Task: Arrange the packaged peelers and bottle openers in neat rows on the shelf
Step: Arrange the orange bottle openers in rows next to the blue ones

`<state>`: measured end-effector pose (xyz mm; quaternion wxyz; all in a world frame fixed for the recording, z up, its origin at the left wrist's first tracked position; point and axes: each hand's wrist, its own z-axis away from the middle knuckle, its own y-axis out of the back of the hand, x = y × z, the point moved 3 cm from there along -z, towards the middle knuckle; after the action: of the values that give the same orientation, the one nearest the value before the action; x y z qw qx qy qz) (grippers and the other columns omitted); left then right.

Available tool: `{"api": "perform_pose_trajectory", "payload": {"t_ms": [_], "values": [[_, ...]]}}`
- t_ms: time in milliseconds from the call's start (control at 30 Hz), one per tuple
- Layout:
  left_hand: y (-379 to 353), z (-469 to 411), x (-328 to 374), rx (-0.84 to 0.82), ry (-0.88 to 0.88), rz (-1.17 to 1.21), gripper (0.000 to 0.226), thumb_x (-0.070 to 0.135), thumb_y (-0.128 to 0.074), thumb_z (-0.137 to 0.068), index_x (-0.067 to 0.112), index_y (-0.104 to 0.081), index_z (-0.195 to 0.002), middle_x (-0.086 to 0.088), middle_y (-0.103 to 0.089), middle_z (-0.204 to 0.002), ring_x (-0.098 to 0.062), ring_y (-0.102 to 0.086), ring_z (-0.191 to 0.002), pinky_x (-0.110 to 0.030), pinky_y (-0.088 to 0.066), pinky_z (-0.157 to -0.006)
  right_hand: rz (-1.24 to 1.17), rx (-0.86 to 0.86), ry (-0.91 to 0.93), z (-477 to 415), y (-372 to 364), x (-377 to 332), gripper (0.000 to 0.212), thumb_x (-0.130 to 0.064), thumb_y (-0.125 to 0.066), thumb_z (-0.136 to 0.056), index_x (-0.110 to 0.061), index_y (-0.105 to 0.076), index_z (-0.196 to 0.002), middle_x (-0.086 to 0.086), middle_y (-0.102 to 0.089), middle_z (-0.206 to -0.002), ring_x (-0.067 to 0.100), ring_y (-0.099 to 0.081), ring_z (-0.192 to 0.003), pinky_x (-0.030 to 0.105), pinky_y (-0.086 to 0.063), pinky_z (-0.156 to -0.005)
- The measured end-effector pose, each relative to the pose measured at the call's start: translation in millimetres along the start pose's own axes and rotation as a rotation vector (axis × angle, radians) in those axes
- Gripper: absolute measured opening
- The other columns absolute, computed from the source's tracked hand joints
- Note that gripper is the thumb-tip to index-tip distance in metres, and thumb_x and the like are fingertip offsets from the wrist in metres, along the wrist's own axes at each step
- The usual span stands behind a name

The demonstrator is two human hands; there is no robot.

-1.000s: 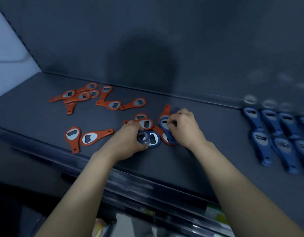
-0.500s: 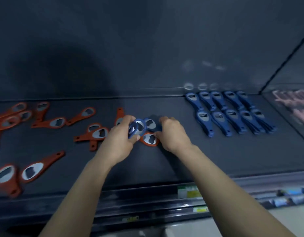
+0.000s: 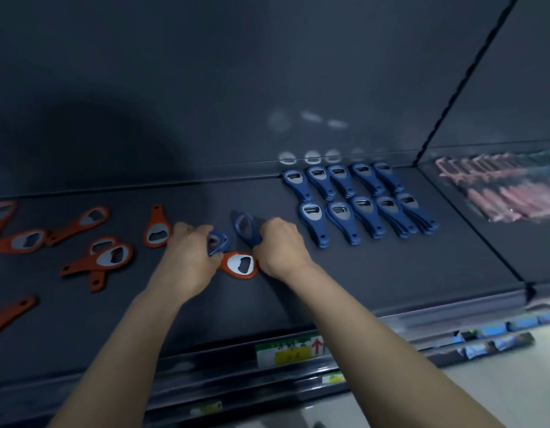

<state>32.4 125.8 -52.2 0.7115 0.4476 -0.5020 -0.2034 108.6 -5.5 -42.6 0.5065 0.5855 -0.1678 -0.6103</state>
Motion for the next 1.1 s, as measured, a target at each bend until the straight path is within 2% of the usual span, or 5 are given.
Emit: {"api": "perform_pose_trajectory", "payload": {"t_ms": [267,600,700,967,1100], "values": [[-17,14,48,0.168,0.136,0.127,0.075,0.006,-0.061,-0.078,0.010,-0.027,-0.145,-0.009,-0.027,-0.134,-0.027,-0.036,-0.125,-0.025,-0.032,-0.091,-0.201,0.070,0.115,-2,47,42,0.016,-0.010,-0.061,-0.085,-0.004,-0.053,-0.073,0.013,-0.059,-0.082,0.030,-0.055,-0.076,0.032,-0.042,-0.059],[-56,12,119,0.383,0.091,0.259,0.041,0.017,-0.066,-0.081,0.008,-0.058,-0.121,-0.006,-0.063,-0.105,-0.026,-0.058,-0.101,-0.028,-0.041,-0.082,-0.363,0.175,-0.013,-8,100,121,0.018,-0.009,-0.061,-0.086,0.008,-0.058,-0.091,0.015,-0.066,-0.088,0.037,-0.066,-0.081,0.048,-0.057,-0.071],[-57,8,122,0.395,0.087,0.281,0.035,0.021,-0.067,-0.082,0.010,-0.061,-0.114,0.001,-0.062,-0.093,-0.025,-0.060,-0.086,-0.030,-0.045,-0.077,-0.382,0.176,-0.052,-10,101,127,0.022,-0.007,-0.063,-0.083,-0.003,-0.048,-0.068,0.013,-0.055,-0.072,0.044,-0.064,-0.086,0.055,-0.055,-0.069],[-56,-4,120,0.381,0.023,0.302,0.037,0.031,-0.068,-0.082,0.012,-0.062,-0.114,0.025,-0.049,-0.070,-0.010,-0.055,-0.075,-0.027,-0.043,-0.072,-0.413,0.172,-0.130,-13,100,124,0.019,-0.004,-0.066,-0.081,0.013,-0.058,-0.081,0.016,-0.058,-0.079,0.045,-0.064,-0.088,0.059,-0.053,-0.070],[-57,-11,115,0.347,0.013,0.313,0.037,0.031,-0.067,-0.083,0.012,-0.062,-0.113,0.023,-0.049,-0.070,-0.012,-0.057,-0.077,-0.028,-0.045,-0.072,-0.330,0.192,-0.128,-13,100,123,0.017,-0.007,-0.065,-0.083,-0.005,-0.053,-0.070,0.015,-0.057,-0.074,0.042,-0.067,-0.081,0.055,-0.056,-0.069]]}}
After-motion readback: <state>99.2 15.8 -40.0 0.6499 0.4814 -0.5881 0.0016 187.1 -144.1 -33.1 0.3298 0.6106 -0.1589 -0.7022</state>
